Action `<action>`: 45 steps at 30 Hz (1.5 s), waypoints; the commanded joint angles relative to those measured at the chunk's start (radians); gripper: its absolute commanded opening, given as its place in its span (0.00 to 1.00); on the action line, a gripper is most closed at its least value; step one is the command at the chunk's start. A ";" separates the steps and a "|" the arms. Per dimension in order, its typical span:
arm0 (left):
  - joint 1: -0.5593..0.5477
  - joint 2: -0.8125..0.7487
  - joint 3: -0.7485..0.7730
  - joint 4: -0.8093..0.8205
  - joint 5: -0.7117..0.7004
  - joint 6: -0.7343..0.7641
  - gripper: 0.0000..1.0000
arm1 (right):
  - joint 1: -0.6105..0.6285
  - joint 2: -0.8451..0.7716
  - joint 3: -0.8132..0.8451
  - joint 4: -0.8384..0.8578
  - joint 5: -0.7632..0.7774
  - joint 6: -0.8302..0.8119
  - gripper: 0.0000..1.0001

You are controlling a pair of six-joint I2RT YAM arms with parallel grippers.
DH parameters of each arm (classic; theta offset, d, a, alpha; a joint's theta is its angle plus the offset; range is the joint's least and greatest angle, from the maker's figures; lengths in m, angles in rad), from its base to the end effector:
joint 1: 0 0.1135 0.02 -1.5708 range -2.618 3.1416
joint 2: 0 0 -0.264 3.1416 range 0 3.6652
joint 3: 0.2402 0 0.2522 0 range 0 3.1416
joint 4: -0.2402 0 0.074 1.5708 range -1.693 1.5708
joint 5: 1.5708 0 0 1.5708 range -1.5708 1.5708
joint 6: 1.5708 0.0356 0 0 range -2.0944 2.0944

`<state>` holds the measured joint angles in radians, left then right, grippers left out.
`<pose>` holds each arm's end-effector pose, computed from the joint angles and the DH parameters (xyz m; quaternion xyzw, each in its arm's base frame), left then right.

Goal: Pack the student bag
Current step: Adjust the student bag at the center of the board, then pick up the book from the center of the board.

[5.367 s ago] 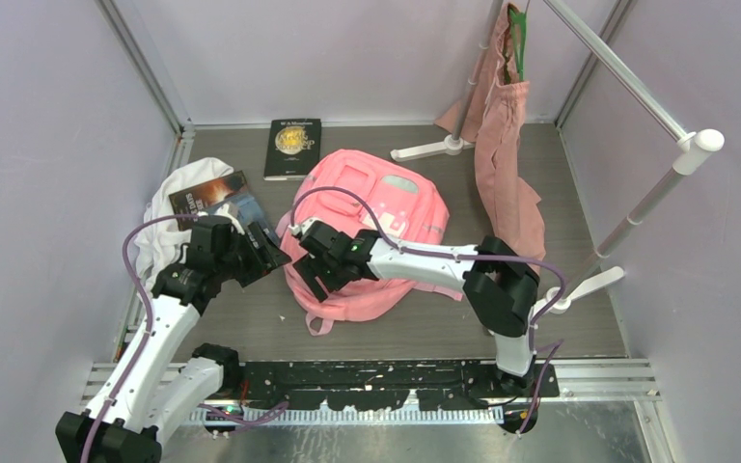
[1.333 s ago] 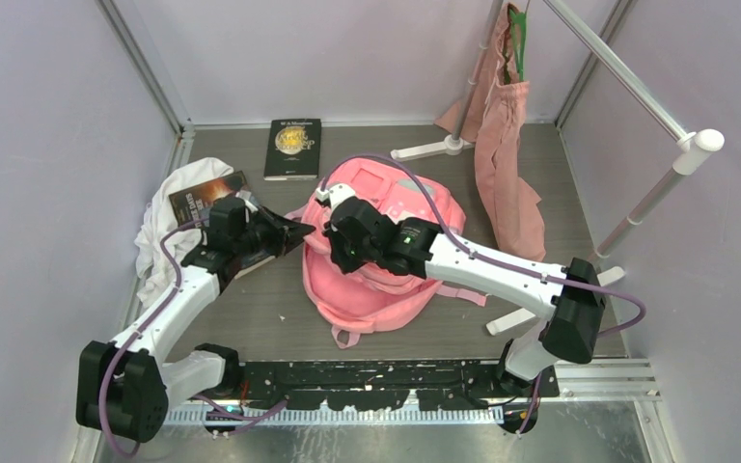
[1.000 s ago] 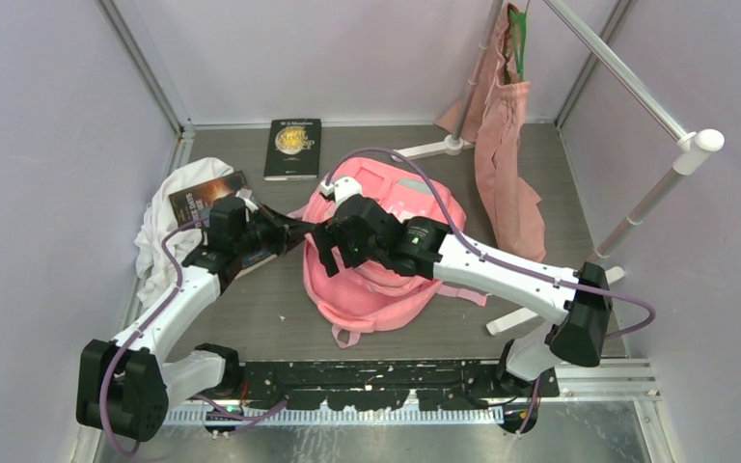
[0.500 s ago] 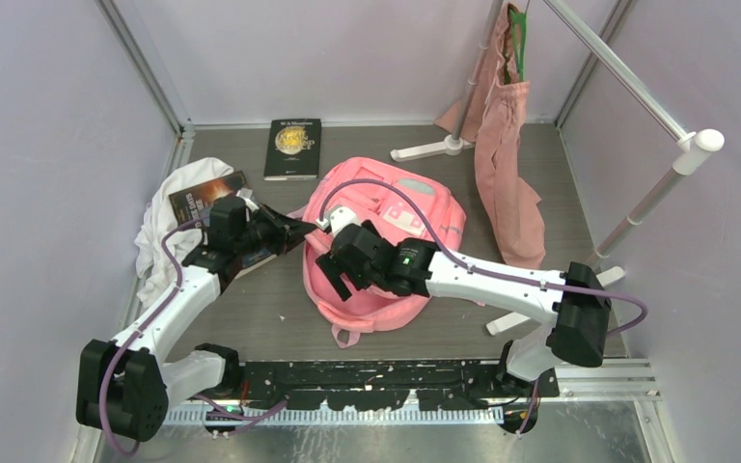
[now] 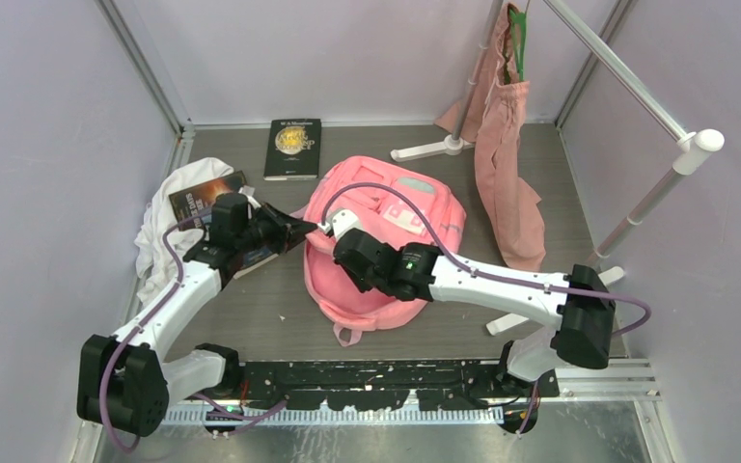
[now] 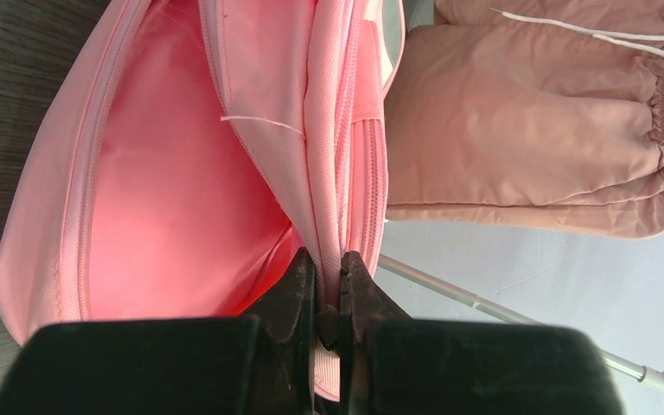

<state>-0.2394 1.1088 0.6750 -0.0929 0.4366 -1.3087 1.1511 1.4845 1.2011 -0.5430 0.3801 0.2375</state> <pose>0.2312 -0.0719 0.2479 -0.3383 0.7832 -0.4745 0.2169 0.1432 0.2884 0.2869 -0.3418 0.8513 0.0933 0.3870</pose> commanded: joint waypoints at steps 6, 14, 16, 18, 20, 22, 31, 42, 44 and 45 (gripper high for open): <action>0.111 -0.023 0.209 -0.213 -0.033 0.214 0.48 | -0.025 -0.121 0.195 -0.107 0.104 -0.005 0.01; 0.235 0.007 0.260 -0.399 -0.350 0.477 0.78 | -0.084 -0.144 0.220 -0.086 -0.017 -0.021 0.01; 0.235 0.073 0.266 -0.406 -0.455 0.548 0.81 | -0.100 -0.140 0.222 -0.081 -0.043 -0.028 0.01; 0.235 0.168 0.305 -0.440 -0.487 0.595 0.82 | -0.114 -0.132 0.229 -0.087 -0.052 -0.035 0.01; 0.235 0.229 0.358 -0.499 -0.556 0.625 0.81 | -0.124 -0.132 0.229 -0.091 -0.064 -0.038 0.01; 0.235 0.256 0.380 -0.524 -0.655 0.639 0.81 | -0.133 -0.133 0.222 -0.092 -0.078 -0.037 0.01; 0.407 0.393 0.336 -0.462 -0.493 0.585 0.85 | -0.146 -0.145 0.173 -0.084 -0.108 -0.011 0.01; 0.420 0.606 0.330 -0.320 -0.365 0.559 0.55 | -0.160 -0.169 0.162 -0.081 -0.115 -0.017 0.01; 0.423 0.627 0.339 -0.305 -0.331 0.552 0.21 | -0.161 -0.174 0.157 -0.086 -0.114 -0.015 0.01; 0.425 0.631 0.346 -0.306 -0.313 0.552 0.05 | -0.162 -0.176 0.159 -0.097 -0.113 -0.016 0.01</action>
<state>0.1886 1.6714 1.0054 -0.4900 0.0383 -0.7425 1.0008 1.3762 1.3460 -0.7048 0.2443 0.2192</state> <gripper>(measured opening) 0.331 0.074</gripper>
